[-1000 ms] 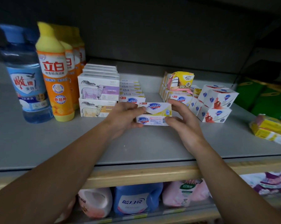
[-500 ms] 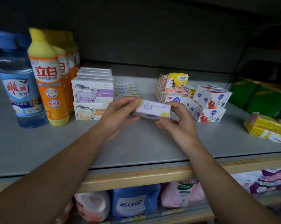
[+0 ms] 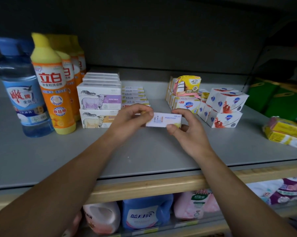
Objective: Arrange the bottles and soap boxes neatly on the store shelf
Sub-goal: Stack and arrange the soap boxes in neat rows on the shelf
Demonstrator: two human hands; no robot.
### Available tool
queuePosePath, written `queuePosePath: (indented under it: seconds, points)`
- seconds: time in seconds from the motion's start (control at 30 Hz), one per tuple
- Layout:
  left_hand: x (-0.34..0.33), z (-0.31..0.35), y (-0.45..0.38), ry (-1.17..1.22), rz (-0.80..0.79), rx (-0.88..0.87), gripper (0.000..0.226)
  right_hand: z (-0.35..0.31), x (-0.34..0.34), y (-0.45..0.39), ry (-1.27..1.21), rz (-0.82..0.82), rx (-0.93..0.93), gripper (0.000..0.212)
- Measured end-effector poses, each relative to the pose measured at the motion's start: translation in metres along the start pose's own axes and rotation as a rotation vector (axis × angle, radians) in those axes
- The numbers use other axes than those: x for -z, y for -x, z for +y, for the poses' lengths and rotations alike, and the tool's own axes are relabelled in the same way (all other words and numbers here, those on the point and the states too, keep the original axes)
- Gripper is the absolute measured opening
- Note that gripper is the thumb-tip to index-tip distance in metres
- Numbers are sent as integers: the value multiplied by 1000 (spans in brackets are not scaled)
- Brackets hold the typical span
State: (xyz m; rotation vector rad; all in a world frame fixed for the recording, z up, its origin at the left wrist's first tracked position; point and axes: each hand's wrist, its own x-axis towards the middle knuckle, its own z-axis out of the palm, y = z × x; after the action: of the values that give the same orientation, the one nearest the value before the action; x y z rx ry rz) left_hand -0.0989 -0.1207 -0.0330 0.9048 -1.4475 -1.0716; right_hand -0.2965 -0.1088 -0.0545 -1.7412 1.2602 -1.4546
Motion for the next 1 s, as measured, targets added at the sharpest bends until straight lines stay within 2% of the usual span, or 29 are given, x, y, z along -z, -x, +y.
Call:
queuePosePath:
  seconds: [0.07, 0.13, 0.3, 0.43, 0.57, 0.7, 0.83, 1.0]
  points:
    - [0, -4, 0, -205, -20, -71, 30, 0, 0, 1, -25, 34, -6, 28]
    - [-2, -7, 1, -351, -13, -123, 33, 1, 0, 0, 13, 61, -9, 23]
    - [-7, -8, 7, -794, -36, -330, 40, 2, -3, -2, 93, -57, -55, 14]
    - [-7, -5, 6, -1030, -19, -356, 43, -2, -2, -3, 144, -25, -88, 29]
    - [-1, -3, 0, -1242, 74, -371, 43, 3, 20, -5, 458, -68, -59, 40]
    - [4, -4, -13, -1636, 92, -364, 45, 16, 38, 1, 693, -179, -81, 49]
    - [1, -9, -21, -1712, 116, -311, 52, 18, 33, 3, 858, -291, -30, 52]
    - [-13, -19, -15, -1612, 131, -348, 55, 18, 34, 2, 886, -317, -34, 53]
